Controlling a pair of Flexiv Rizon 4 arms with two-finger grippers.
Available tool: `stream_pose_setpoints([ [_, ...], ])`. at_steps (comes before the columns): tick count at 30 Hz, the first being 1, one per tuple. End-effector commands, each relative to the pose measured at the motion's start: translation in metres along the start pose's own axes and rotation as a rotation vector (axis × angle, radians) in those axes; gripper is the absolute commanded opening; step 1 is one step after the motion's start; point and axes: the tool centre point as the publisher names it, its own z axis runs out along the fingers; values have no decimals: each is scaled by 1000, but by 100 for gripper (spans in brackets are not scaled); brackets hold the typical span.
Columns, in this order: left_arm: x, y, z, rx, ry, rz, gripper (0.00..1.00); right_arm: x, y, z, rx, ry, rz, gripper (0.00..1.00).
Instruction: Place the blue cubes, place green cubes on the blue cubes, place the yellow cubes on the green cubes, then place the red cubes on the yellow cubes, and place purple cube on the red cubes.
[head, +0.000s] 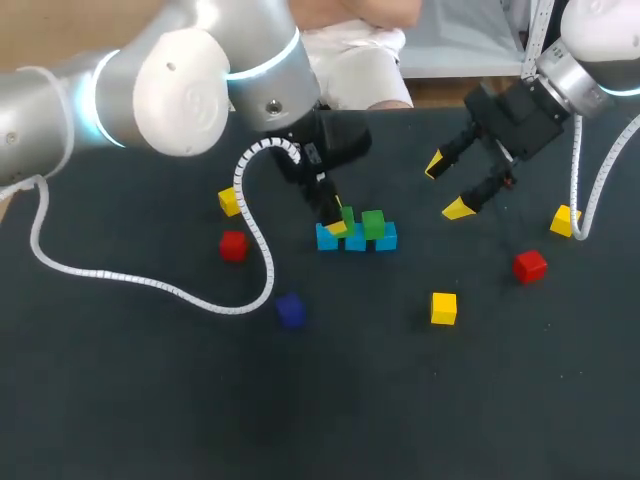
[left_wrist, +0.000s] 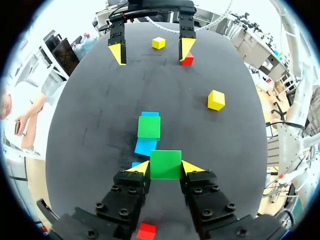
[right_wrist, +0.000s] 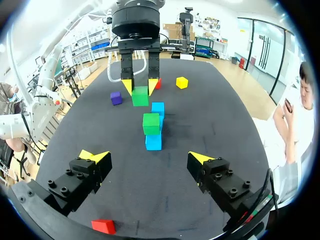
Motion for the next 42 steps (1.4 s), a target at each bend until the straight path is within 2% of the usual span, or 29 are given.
stream_pose_setpoints([
  [1,-1,-1,3,-18,2,9,0,0,1,0,2,-1,0,100],
  [12,0,-2,7,-12,12,11,0,0,1,0,2,-1,0,100],
  [30,0,10,11,12,33,35,0,0,1,0,2,-1,0,100],
  [42,1,5,15,9,15,24,0,0,1,0,2,-1,0,100],
])
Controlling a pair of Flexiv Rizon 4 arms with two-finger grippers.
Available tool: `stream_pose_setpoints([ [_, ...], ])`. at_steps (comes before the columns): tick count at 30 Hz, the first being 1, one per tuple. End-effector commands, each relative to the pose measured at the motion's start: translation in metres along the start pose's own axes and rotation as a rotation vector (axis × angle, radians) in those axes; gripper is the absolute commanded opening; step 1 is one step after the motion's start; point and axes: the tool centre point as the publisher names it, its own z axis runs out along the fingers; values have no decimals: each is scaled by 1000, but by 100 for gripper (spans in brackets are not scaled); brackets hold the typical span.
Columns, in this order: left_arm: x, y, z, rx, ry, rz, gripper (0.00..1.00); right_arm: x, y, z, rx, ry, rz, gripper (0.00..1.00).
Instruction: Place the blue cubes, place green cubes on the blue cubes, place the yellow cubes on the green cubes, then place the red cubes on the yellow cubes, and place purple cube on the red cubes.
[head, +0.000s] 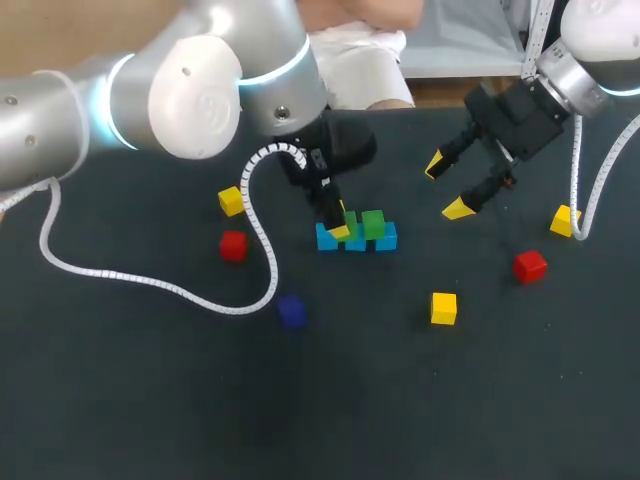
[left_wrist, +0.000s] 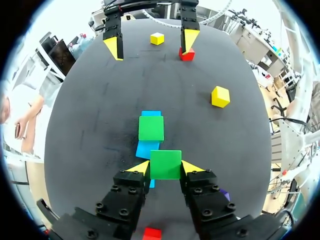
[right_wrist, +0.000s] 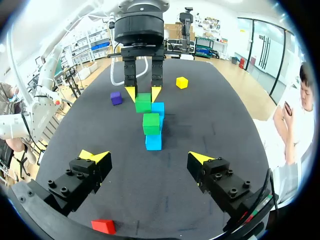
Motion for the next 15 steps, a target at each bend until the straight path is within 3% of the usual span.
stream_pose_setpoints([
  [1,2,-1,1,-1,-5,-3,0,0,1,0,2,-1,0,100],
  [15,3,2,2,-5,-4,-15,0,0,1,0,2,-1,0,100],
])
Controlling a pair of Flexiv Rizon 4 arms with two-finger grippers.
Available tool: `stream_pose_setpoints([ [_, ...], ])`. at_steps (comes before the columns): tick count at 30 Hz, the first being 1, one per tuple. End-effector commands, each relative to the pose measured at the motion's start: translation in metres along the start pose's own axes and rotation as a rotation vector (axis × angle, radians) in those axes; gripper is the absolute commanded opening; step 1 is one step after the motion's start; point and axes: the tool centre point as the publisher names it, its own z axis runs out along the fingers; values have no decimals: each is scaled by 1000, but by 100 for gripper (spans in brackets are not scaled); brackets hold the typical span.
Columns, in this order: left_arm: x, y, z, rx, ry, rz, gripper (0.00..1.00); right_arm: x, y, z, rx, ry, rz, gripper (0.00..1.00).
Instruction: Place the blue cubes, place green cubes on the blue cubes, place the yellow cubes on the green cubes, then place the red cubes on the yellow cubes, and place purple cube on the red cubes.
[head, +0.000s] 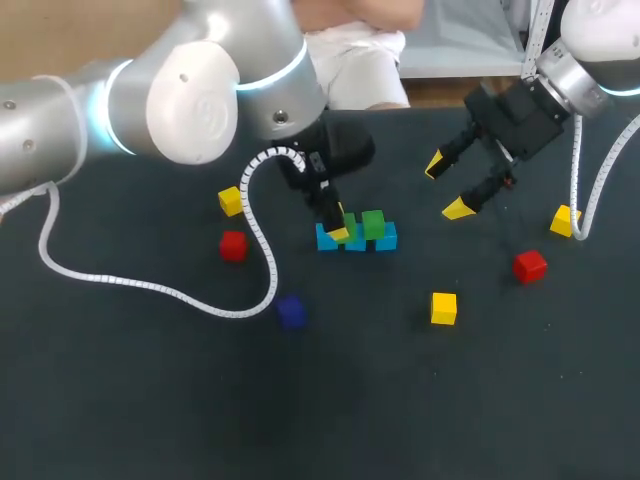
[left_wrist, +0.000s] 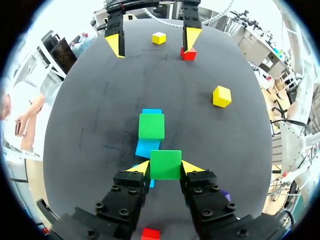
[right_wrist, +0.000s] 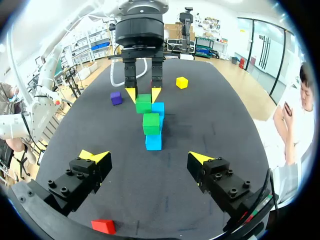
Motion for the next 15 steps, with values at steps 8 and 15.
stream_pose_setpoints([
  [8,-2,7,2,0,4,7,0,0,1,0,2,-1,0,100],
  [15,-6,12,-1,-6,8,16,0,0,1,0,2,-1,0,100],
])
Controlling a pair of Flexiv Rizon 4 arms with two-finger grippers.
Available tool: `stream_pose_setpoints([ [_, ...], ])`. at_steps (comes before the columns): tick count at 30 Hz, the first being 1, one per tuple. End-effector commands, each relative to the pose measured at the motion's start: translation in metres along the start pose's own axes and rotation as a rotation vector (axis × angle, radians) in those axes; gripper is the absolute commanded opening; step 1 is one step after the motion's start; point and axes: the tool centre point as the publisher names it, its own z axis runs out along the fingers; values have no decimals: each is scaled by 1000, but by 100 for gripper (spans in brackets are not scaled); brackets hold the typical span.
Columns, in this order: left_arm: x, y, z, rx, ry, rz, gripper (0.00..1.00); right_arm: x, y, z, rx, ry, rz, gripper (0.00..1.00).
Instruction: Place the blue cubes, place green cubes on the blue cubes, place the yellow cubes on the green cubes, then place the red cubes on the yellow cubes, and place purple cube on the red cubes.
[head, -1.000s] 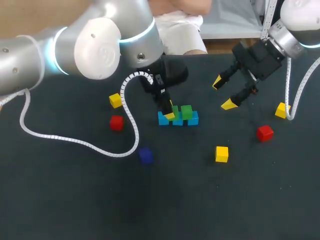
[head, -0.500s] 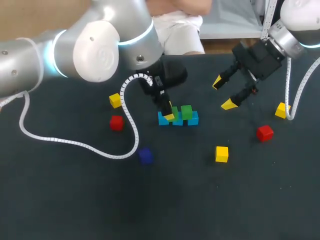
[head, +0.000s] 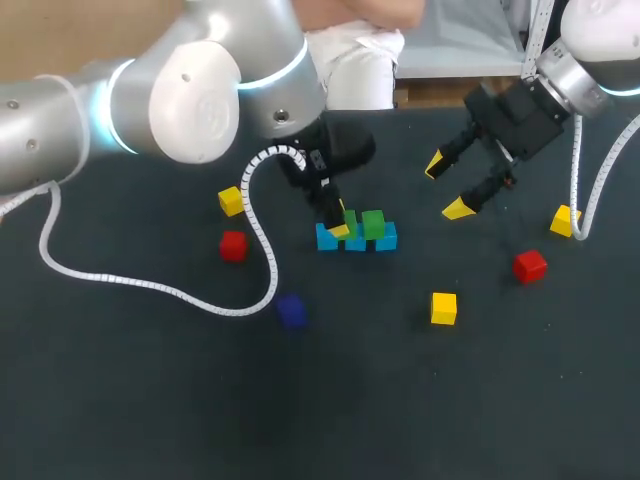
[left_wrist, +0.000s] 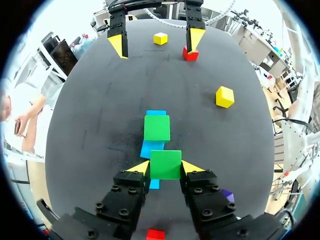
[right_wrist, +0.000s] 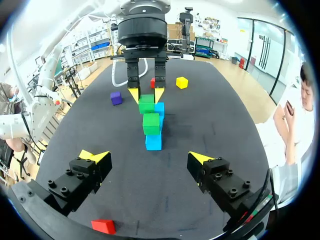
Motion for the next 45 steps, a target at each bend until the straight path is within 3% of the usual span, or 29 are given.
stream_pose_setpoints([
  [1,-3,5,-1,7,10,4,0,0,1,0,2,-1,0,100],
  [16,1,-4,2,18,10,-18,0,0,1,0,2,-1,0,100],
  [45,2,5,4,18,22,-18,0,0,1,0,2,-1,0,100],
])
